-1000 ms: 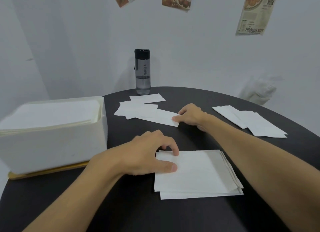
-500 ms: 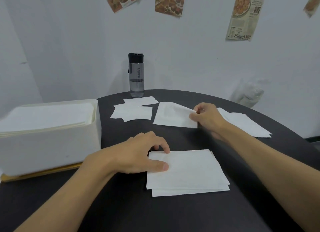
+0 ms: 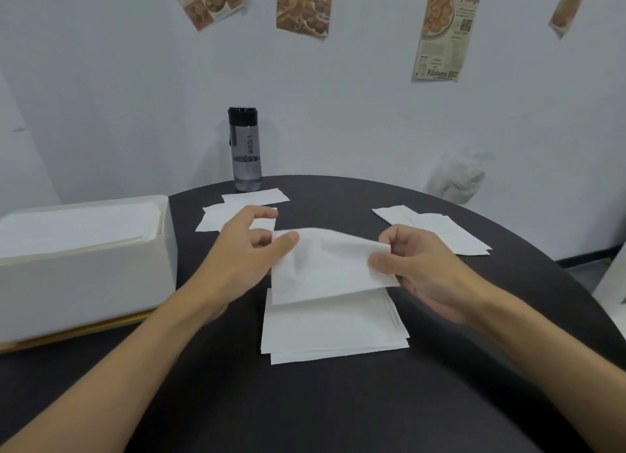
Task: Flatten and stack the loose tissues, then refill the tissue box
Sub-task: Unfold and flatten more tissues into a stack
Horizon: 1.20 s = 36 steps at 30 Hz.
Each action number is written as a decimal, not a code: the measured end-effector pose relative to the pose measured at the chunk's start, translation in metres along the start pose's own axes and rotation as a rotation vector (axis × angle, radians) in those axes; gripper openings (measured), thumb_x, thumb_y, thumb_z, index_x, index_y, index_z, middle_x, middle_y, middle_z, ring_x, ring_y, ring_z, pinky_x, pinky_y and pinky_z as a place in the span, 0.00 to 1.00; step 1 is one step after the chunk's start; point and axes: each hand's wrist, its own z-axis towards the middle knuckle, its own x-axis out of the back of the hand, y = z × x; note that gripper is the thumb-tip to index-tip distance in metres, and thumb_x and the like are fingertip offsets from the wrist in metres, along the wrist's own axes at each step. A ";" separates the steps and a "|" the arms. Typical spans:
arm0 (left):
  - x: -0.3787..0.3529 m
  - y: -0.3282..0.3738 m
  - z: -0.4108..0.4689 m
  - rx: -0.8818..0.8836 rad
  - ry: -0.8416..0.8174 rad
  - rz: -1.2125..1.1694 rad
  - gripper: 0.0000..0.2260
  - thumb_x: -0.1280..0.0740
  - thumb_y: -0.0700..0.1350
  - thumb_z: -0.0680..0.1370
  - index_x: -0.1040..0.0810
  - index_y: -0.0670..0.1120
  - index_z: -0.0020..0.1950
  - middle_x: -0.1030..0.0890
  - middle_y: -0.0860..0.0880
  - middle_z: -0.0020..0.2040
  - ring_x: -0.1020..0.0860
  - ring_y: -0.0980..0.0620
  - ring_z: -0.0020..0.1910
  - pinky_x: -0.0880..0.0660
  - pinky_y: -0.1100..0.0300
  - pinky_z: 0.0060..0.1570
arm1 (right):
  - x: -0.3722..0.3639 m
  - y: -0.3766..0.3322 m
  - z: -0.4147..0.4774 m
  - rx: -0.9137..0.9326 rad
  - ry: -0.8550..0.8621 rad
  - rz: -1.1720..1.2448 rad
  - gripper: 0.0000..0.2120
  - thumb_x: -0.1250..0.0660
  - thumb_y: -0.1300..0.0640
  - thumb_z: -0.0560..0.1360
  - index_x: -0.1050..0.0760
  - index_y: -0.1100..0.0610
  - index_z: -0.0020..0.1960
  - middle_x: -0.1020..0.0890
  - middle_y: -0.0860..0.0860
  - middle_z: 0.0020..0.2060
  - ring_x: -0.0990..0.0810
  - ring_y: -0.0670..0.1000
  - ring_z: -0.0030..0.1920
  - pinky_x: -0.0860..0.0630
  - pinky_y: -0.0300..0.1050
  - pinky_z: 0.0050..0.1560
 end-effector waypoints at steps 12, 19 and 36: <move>0.005 0.000 -0.008 -0.050 -0.243 0.192 0.08 0.27 0.42 0.77 0.20 0.51 0.53 0.15 0.46 0.41 0.19 0.52 0.42 0.23 0.53 0.56 | 0.005 0.015 0.000 0.053 -0.081 -0.378 0.02 0.29 0.59 0.76 0.22 0.55 0.47 0.19 0.53 0.34 0.24 0.48 0.36 0.29 0.43 0.44; 0.003 -0.010 -0.008 -0.117 -0.551 0.565 0.14 0.26 0.59 0.73 0.25 0.70 0.56 0.27 0.63 0.56 0.28 0.66 0.55 0.29 0.67 0.56 | 0.052 0.040 0.020 0.062 0.300 -0.828 0.03 0.28 0.50 0.74 0.23 0.46 0.44 0.19 0.42 0.40 0.22 0.44 0.44 0.31 0.45 0.55; -0.010 -0.015 -0.014 -0.206 -0.481 0.625 0.13 0.28 0.60 0.74 0.25 0.65 0.56 0.33 0.69 0.61 0.38 0.81 0.56 0.33 0.71 0.53 | 0.095 0.055 0.043 -0.171 0.601 -1.091 0.09 0.35 0.59 0.75 0.18 0.63 0.45 0.16 0.57 0.40 0.20 0.60 0.44 0.23 0.52 0.51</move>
